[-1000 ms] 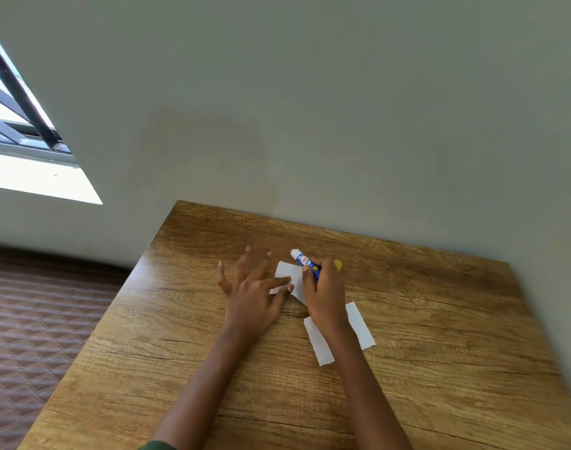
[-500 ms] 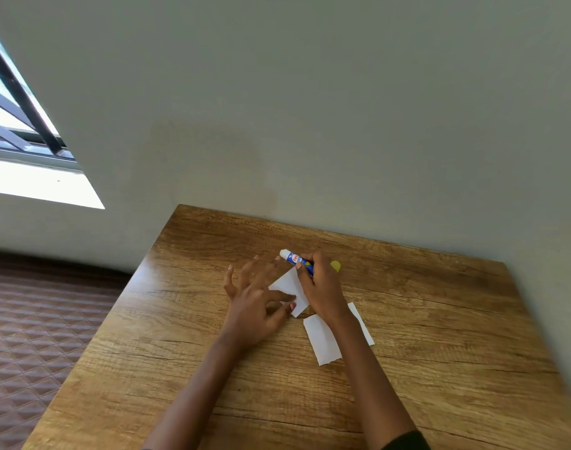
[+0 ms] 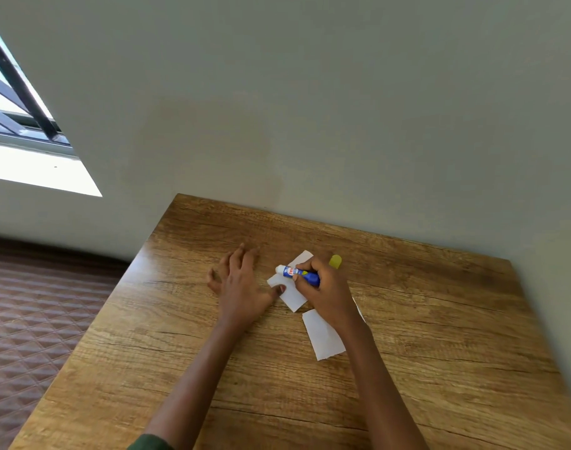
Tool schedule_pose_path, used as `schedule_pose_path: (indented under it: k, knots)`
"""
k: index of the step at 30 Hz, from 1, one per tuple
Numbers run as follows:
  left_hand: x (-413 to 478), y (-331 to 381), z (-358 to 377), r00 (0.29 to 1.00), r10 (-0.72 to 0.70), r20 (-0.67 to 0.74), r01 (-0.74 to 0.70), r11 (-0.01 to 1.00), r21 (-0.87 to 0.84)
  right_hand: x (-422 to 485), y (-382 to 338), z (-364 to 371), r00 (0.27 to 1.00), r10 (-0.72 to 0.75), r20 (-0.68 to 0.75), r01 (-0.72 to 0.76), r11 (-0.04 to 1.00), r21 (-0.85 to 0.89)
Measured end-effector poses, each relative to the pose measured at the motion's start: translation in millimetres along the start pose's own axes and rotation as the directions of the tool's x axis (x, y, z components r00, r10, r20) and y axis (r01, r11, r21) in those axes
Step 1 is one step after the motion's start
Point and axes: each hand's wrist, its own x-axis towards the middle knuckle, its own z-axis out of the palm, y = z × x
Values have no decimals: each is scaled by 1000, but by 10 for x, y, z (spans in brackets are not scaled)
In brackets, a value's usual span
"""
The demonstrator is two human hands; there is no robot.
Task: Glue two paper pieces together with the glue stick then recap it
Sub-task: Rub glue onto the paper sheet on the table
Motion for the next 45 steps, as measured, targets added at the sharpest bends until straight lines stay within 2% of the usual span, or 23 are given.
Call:
schedule_pose_path:
  k: [6,16,45]
  knots:
    - [-10,0,-5,1000,17,-7,-17,1000,0,-6,-36,73,994,-45,98,59,989,-136]
    - [0,-10,11,1000,10,-3,-10,1000,22,37,-37,58,991,-53,120,80,968,-238]
    - [-1,22,-5,1000,-6,25,5,1000,31,184,137,-107,989,90,-120,-124,943,-308]
